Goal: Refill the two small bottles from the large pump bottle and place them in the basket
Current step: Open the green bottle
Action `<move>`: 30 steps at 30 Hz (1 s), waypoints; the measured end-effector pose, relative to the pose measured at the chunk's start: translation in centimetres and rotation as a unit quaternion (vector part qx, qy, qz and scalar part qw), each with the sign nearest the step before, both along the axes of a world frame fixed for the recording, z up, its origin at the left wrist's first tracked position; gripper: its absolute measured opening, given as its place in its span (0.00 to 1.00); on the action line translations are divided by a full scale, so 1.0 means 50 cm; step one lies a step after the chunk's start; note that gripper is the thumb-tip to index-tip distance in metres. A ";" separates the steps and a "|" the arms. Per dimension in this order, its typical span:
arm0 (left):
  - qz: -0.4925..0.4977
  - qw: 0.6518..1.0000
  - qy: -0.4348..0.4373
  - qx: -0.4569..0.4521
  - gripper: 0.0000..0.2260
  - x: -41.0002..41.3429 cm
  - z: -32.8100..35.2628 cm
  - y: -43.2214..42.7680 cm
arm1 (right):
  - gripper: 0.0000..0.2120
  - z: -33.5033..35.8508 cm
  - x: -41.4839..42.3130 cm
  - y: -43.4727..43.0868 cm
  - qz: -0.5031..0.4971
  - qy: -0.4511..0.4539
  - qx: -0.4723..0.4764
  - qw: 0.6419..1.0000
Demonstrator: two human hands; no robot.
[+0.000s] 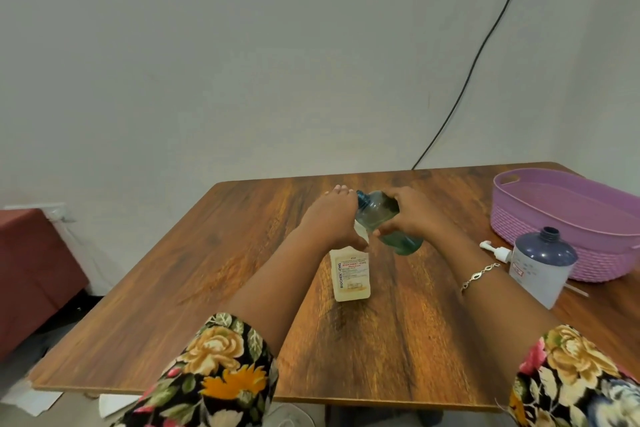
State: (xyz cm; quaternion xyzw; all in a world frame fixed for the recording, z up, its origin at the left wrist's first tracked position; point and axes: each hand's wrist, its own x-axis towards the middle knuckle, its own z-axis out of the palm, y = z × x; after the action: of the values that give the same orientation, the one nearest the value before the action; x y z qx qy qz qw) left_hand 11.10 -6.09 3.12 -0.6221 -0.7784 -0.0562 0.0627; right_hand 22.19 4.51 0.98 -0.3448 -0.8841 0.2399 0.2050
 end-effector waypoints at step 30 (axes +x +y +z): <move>0.024 0.904 -0.309 0.295 0.43 0.075 -0.122 -0.030 | 0.32 -0.063 0.031 -0.009 -0.035 0.178 -0.119 0.976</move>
State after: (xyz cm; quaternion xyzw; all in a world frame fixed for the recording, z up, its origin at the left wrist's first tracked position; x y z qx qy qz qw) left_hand 14.83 -7.61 -3.00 -0.5079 -0.7209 -0.4714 0.0013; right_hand 23.73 4.05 -2.15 -0.3495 -0.7856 0.3937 0.3251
